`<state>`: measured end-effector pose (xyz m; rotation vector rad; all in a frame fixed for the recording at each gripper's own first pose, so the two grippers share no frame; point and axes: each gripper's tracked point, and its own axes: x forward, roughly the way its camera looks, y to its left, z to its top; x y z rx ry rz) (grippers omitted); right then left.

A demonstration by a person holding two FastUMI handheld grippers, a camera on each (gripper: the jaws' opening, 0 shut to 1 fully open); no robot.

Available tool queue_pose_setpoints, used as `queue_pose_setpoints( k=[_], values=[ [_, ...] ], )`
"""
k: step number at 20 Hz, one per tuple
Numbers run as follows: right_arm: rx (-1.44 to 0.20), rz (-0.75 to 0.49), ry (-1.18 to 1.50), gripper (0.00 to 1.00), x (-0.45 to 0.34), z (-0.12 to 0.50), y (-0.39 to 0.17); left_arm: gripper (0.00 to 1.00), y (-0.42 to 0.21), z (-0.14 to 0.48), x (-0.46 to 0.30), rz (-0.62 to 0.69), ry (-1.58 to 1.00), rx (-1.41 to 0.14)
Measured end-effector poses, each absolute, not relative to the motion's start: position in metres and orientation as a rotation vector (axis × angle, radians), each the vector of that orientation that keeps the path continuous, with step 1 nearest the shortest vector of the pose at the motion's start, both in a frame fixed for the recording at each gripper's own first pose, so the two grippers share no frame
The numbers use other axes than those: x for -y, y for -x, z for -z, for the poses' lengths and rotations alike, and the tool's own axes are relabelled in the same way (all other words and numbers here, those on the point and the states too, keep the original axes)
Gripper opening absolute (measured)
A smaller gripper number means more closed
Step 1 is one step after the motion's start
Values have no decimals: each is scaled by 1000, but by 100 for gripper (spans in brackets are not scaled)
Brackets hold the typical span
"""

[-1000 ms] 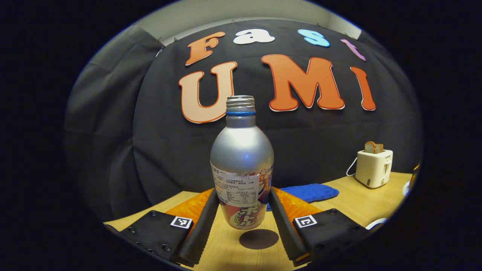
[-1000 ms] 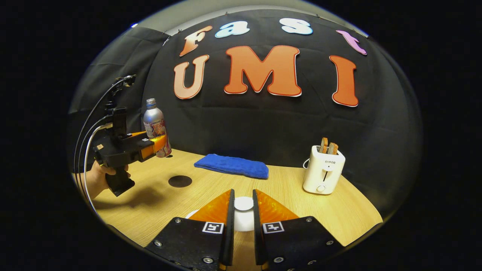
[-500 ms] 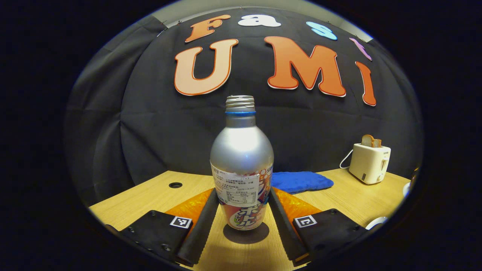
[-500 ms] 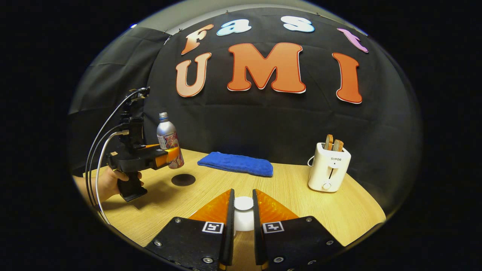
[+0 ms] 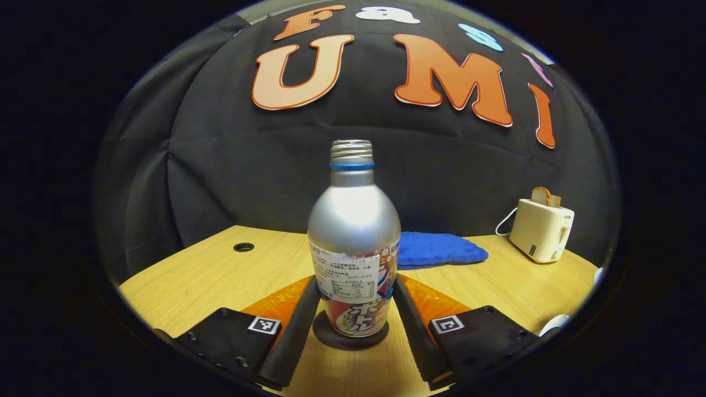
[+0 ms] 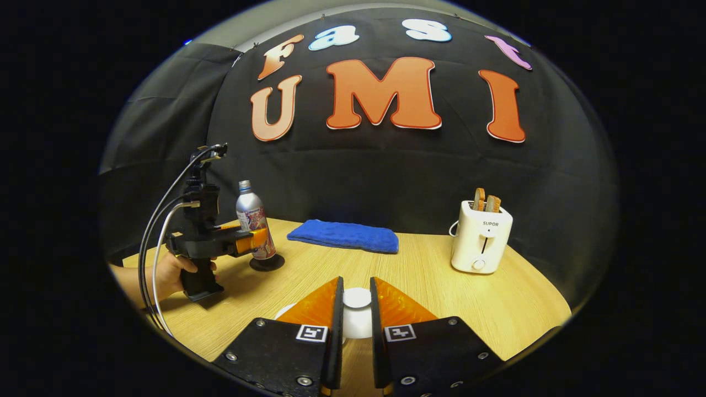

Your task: Open the teacup lid with one hand, grasp the water bottle and pour water into the teacup with the other hand; after pouring, place the water bottle on the coaster and then close the teacup lid.

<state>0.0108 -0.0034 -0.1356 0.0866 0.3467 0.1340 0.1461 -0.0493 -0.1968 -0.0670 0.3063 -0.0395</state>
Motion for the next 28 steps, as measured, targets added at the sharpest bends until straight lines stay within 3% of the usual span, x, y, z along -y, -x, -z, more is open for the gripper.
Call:
queue_pose_setpoints(
  k=[12, 13, 17, 28],
  values=[
    [-351, -155, -117, 23, -4, 135, -13, 88, -148, 223, 45, 29, 73, -400],
    [-353, -161, -117, 23, -7, 136, -12, 84, -148, 223, 47, 31, 72, -406],
    [-361, -185, -130, 23, -18, 140, -14, 97, -141, 221, 46, 35, 55, -414],
    [-401, -260, -120, 23, -57, 171, -15, 98, -104, 198, 41, 30, -33, -358]
  ],
)
